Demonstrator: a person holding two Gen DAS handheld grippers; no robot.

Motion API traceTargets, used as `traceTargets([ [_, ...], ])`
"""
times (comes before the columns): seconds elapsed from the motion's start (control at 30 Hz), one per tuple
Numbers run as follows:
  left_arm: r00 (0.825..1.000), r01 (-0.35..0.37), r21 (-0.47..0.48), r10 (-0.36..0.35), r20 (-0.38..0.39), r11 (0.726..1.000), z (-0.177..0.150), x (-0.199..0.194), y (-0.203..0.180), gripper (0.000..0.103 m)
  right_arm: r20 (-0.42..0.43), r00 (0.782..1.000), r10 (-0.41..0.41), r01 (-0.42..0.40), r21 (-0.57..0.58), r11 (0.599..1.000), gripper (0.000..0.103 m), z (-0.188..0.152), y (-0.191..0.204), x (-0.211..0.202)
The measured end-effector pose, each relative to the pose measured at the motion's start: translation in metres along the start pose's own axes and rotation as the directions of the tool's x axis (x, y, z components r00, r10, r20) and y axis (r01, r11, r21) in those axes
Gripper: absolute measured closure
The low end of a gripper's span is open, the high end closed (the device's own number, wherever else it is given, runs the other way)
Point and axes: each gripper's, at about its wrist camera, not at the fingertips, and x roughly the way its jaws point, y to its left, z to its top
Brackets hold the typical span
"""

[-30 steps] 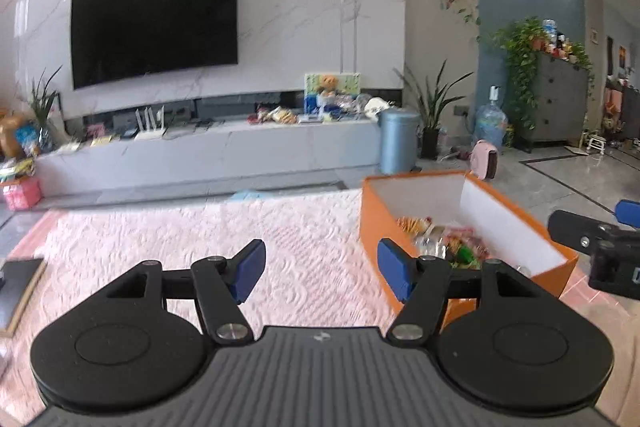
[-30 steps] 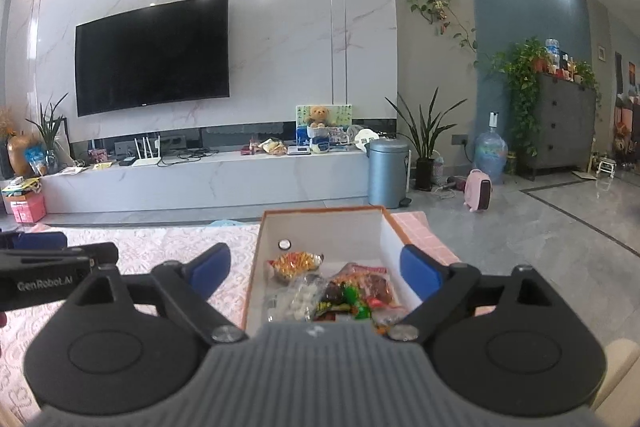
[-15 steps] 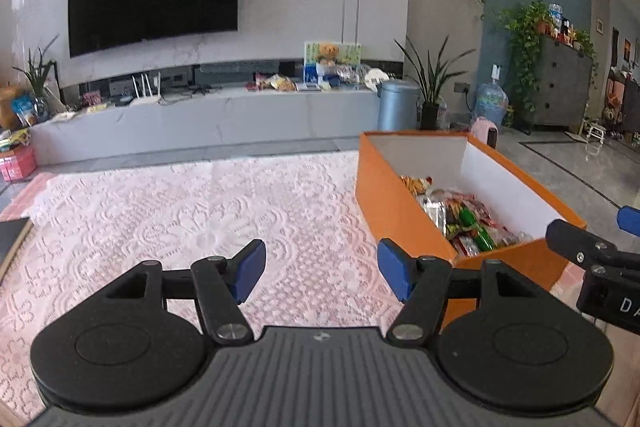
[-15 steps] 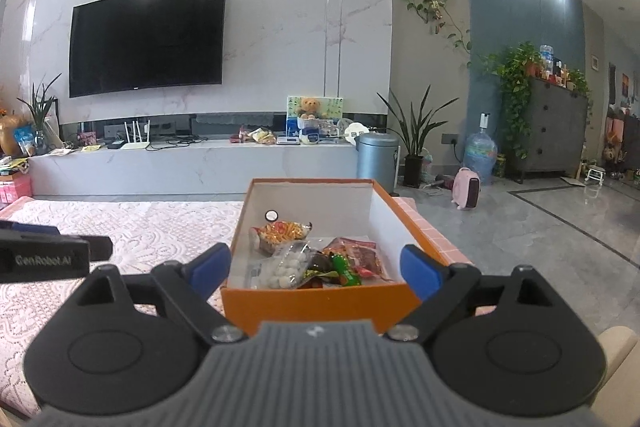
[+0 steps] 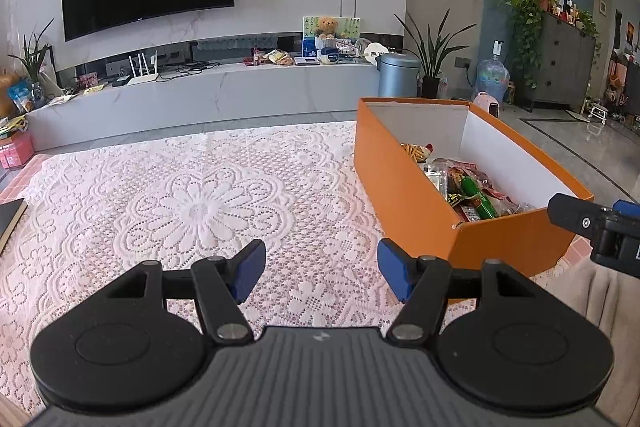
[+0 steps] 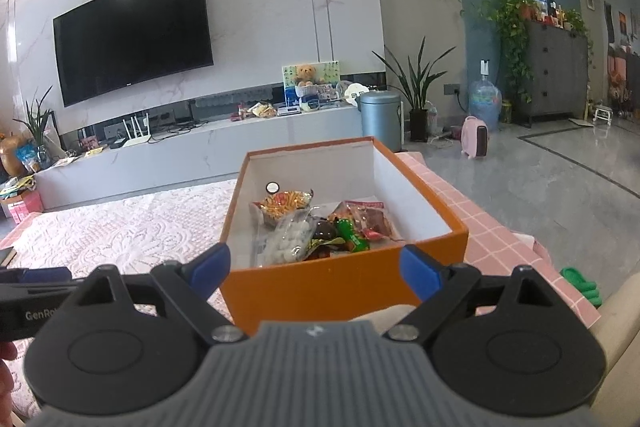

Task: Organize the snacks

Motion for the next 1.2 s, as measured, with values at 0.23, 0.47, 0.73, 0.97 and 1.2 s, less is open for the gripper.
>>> traceTargets([
  [0.23,1.000,-0.002,-0.005,0.002,-0.004,1.000,0.0013,-0.0018,0.0017,0.028,-0.006,1.000,-0.011,0.011,-0.016,1.000,0.013,-0.0023,0.0026,-0.0012],
  [0.47,1.000,-0.004,-0.012,0.004,-0.014,1.000,0.0018,-0.0022,0.0029,0.028,-0.011,1.000,-0.017,0.017,-0.027,0.999,0.013,-0.0027,0.0039,0.0011],
  [0.73,1.000,-0.007,-0.017,0.006,-0.023,1.000,0.0017,-0.0016,0.0049,0.028,-0.016,1.000,-0.020,0.019,-0.037,0.999,0.013,-0.0040,0.0051,0.0022],
  [0.97,1.000,-0.009,-0.020,0.009,-0.022,1.000,0.0026,-0.0019,0.0058,0.028,-0.018,1.000,-0.023,0.023,-0.046,0.999,0.013,-0.0045,0.0059,0.0019],
  [1.2,1.000,-0.016,-0.022,0.015,-0.024,1.000,0.0027,-0.0027,0.0074,0.028,-0.018,1.000,-0.025,0.024,-0.050,0.998,0.013,-0.0043,0.0073,0.0021],
])
